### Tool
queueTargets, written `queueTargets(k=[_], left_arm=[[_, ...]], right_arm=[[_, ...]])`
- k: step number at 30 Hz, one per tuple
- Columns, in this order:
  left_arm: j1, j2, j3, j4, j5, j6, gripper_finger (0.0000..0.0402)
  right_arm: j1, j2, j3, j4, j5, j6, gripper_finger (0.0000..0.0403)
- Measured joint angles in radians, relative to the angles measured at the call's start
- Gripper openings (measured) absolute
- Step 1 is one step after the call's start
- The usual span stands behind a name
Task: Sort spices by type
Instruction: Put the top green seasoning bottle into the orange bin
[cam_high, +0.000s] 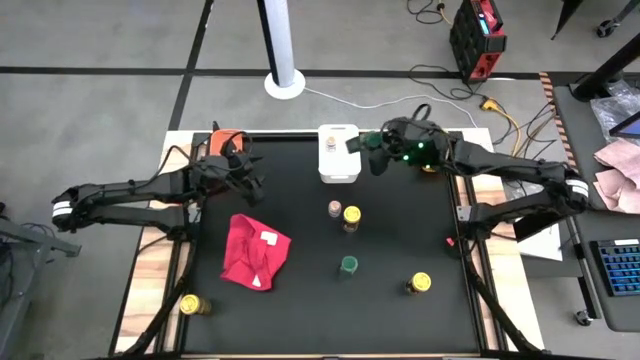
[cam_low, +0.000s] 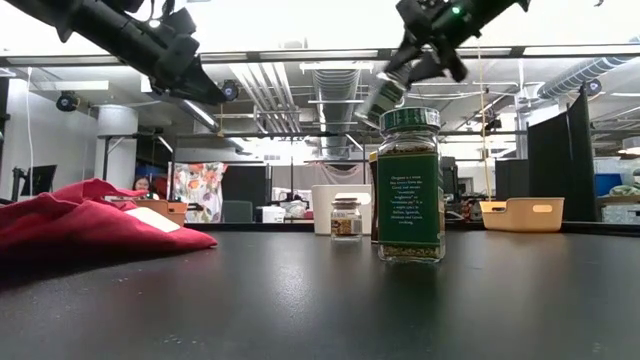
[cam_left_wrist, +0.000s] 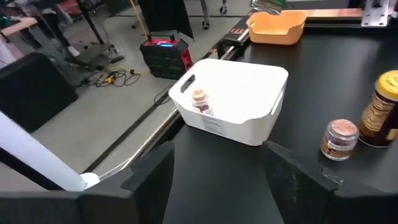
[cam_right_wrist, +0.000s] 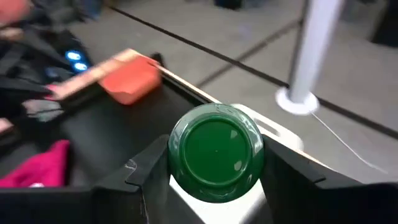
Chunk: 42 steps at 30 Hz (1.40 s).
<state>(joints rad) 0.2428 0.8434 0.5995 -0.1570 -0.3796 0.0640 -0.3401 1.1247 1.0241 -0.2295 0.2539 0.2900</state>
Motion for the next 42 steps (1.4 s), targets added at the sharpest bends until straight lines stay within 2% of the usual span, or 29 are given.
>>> queueTargets(k=[5, 14, 22, 29, 42], left_arm=[[0.000, 0.047, 0.000, 0.058, 0.072, -0.005, 0.0226], [-0.010, 0.158, 0.000, 0.231, 0.076, 0.050, 0.0226], [-0.028, 0.249, 0.000, 0.363, 0.076, 0.141, 0.0226], [-0.033, 0.295, 0.000, 0.376, 0.084, 0.135, 0.0226], [-0.031, 0.380, 0.009, 0.453, 0.070, 0.134, 0.0236]], right_arm=[[0.068, 0.082, 0.000, 0.155, -0.043, -0.030, 0.0197], [0.133, 0.241, 0.001, 0.334, -0.053, -0.040, 0.0197], [0.147, 0.371, 0.090, 0.366, -0.052, -0.047, 0.0197], [0.148, 0.464, 0.192, 0.340, -0.051, -0.083, 0.0197], [0.153, 0.534, 0.263, 0.332, -0.053, -0.105, 0.0197]])
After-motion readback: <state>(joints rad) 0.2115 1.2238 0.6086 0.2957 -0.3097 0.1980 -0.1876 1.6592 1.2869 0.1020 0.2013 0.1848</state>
